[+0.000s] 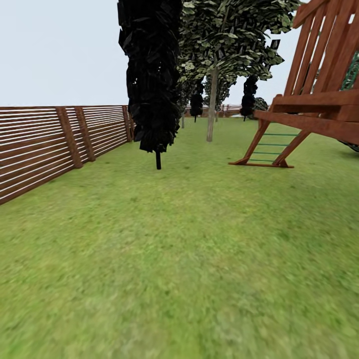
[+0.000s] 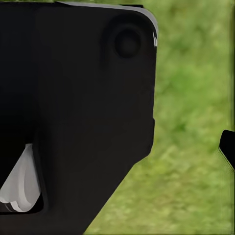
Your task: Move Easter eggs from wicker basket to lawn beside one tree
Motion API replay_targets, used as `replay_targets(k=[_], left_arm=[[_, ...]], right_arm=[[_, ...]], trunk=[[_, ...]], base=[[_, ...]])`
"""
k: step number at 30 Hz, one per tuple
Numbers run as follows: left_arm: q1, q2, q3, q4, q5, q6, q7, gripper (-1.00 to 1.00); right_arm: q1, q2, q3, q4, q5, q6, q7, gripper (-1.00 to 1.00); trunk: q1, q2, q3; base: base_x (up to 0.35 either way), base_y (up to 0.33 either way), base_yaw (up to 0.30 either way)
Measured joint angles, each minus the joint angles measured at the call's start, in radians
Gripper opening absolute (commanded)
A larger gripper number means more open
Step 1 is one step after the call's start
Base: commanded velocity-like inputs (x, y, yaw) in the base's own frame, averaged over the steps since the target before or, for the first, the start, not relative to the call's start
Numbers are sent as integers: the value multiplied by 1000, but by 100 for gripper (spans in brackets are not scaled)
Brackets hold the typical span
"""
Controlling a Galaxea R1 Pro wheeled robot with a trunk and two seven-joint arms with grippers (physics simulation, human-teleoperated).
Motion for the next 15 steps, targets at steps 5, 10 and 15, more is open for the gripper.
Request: replay_targets(k=[5, 10, 15], left_arm=[[0, 0, 0, 0, 0, 0, 1, 100], [0, 0, 0, 1, 0, 0, 1, 100], [0, 0, 0, 1, 0, 0, 1, 100]], right_arm=[[0, 0, 0, 0, 0, 0, 0, 100], [0, 0, 0, 0, 0, 0, 0, 100], [0, 0, 0, 0, 0, 0, 0, 100]], trunk=[[0, 0, 0], [0, 0, 0], [0, 0, 0]], base=[[325, -118, 0], [284, -183, 0], [272, -200, 0]])
